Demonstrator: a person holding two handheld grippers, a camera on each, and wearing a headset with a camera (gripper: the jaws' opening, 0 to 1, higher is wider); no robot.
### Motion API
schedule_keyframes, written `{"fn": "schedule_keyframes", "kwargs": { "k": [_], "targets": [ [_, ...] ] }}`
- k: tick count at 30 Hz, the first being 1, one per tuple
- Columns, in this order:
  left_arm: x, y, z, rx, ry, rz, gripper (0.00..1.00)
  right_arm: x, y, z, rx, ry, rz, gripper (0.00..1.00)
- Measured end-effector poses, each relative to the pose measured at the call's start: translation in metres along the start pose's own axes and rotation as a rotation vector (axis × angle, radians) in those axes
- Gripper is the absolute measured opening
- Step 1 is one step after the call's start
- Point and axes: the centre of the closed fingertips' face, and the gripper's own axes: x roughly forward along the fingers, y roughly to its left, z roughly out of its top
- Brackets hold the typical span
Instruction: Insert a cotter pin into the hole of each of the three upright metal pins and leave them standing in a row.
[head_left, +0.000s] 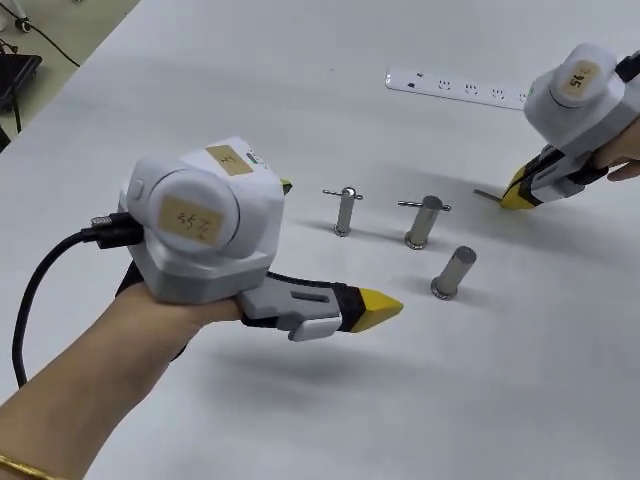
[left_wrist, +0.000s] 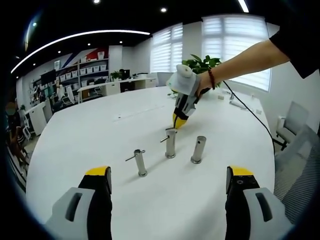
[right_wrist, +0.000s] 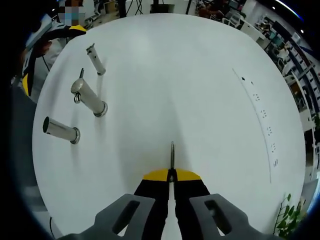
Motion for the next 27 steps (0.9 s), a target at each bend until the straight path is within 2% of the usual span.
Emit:
{"fn": "schedule_keyframes", "kwargs": {
  "k": [3, 4, 9, 14, 18, 23, 27],
  "targets": [
    [0.000, 0.000, 0.000, -0.011, -0.002, -0.003, 0.92, -0.003, 0.000, 0.000, -0.030, -0.007, -0.029, 0.00],
    [0.001, -0.001, 0.000, -0.014, -0.002, -0.004, 0.92, -0.002, -0.005, 0.001, -0.031, -0.013, -0.036, 0.00],
    [0.001, -0.002, 0.002, -0.020, -0.011, -0.008, 0.85, -0.011, -0.004, 0.004, -0.064, -0.058, -0.080, 0.00],
    [0.002, -0.005, 0.006, -0.047, -0.033, -0.017, 0.76, -0.025, 0.008, 0.010, -0.080, -0.104, -0.114, 0.00],
    [0.003, -0.006, 0.008, -0.077, -0.050, -0.021, 0.73, -0.035, 0.018, 0.016, -0.101, -0.134, -0.141, 0.00],
    [0.006, -0.009, 0.012, -0.141, -0.064, -0.052, 0.65, -0.049, 0.035, 0.030, -0.150, -0.177, -0.160, 0.00],
    [0.006, -0.010, 0.021, -0.180, -0.095, -0.078, 0.61, -0.060, 0.045, 0.044, -0.180, -0.218, -0.172, 0.00]
  ]
}}
